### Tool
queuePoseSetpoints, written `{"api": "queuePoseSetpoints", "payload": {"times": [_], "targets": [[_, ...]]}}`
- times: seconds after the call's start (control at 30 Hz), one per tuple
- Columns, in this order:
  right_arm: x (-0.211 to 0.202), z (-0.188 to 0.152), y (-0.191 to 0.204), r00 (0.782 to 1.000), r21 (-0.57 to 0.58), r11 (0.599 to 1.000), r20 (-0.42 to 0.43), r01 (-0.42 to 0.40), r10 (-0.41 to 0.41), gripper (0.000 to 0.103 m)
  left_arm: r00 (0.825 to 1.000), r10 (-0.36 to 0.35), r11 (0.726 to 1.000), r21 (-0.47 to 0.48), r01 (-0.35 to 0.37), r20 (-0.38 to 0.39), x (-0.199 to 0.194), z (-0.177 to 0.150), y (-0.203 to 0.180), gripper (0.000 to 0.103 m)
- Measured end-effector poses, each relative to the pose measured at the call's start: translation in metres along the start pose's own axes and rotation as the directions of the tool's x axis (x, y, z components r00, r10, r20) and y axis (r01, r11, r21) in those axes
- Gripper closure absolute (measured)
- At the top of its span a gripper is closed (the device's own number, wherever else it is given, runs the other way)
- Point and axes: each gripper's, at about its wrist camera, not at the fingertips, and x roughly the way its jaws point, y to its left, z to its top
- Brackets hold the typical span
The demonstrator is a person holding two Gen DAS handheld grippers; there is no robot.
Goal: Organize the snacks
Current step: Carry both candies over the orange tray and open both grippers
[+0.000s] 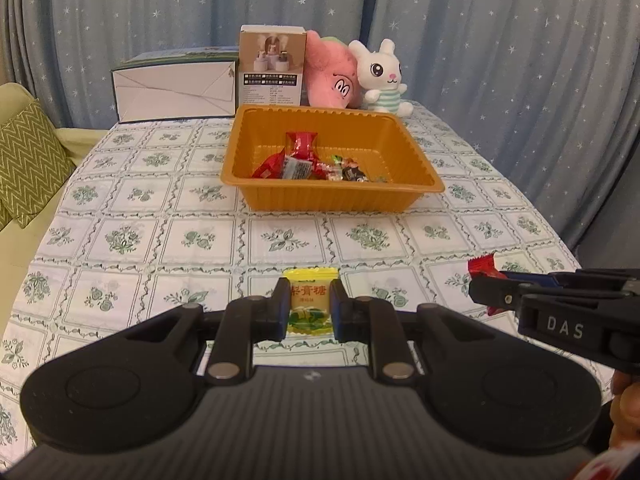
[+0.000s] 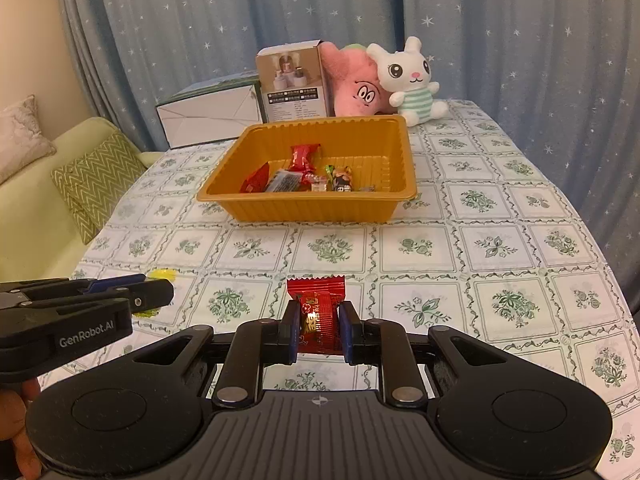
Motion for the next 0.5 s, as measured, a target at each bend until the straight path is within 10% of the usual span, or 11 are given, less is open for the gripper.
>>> {"api": "queuePoseSetpoints", "payload": {"times": [0.5], "targets": [[0.016, 0.058, -0.017, 0.999, -0.011, 1.0, 0.046, 0.017, -0.017, 0.083, 0.999, -0.029, 0.999, 0.047, 0.027, 0.04, 0.026, 0.066, 0.0, 0.085]]}}
